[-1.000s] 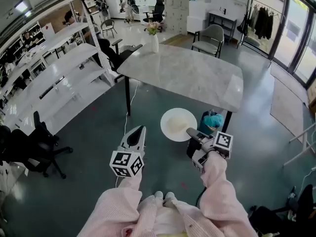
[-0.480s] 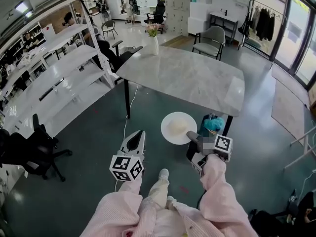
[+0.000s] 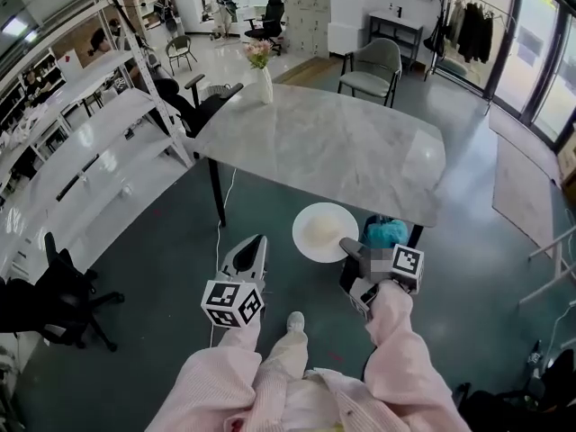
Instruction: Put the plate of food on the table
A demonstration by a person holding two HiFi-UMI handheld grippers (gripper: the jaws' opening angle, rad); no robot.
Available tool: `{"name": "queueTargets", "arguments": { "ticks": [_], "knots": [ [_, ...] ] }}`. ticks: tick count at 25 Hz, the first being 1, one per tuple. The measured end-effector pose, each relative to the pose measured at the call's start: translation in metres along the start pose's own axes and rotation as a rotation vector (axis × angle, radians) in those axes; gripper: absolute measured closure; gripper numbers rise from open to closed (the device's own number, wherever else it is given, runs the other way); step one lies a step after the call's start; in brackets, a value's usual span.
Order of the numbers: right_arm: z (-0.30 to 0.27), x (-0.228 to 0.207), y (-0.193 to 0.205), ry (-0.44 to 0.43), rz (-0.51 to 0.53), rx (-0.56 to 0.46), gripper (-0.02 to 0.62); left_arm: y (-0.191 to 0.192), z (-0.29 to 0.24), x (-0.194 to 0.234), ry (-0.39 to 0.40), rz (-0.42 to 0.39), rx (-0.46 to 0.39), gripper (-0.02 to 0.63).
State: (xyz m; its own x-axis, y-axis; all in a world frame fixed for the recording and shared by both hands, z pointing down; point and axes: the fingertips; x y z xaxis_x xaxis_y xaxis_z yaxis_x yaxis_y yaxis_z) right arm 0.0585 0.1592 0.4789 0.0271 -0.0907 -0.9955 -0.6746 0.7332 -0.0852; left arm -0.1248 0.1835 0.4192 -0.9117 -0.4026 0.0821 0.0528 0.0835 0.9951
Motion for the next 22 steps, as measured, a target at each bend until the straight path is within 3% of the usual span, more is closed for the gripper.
{"name": "queueTargets", "arguments": {
  "ticks": [12, 22],
  "knots": [
    [-0.105, 0.015, -0.087, -0.027, -0.032, -0.013, 0.561, -0.011, -0.128, 0.071, 0.027, 0.017, 0.030, 0.611],
    [-0.173, 0.023, -0.130, -0.037, -0.031, -0.024, 0.561, -0.020, -0.190, 0.119, 0.044, 0.027, 0.019, 0.611]
  ]
}}
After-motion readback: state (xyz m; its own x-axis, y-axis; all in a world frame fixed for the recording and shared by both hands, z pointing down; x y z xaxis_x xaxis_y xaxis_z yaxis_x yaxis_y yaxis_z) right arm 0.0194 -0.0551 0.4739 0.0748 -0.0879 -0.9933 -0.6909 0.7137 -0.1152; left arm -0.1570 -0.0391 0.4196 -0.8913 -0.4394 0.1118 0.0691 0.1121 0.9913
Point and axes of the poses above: the fingertips, and each gripper's own axes: z backward along the fingers, x to its left, y out of its underside, and after that the axes turned 7 degrees about -z, right-handed
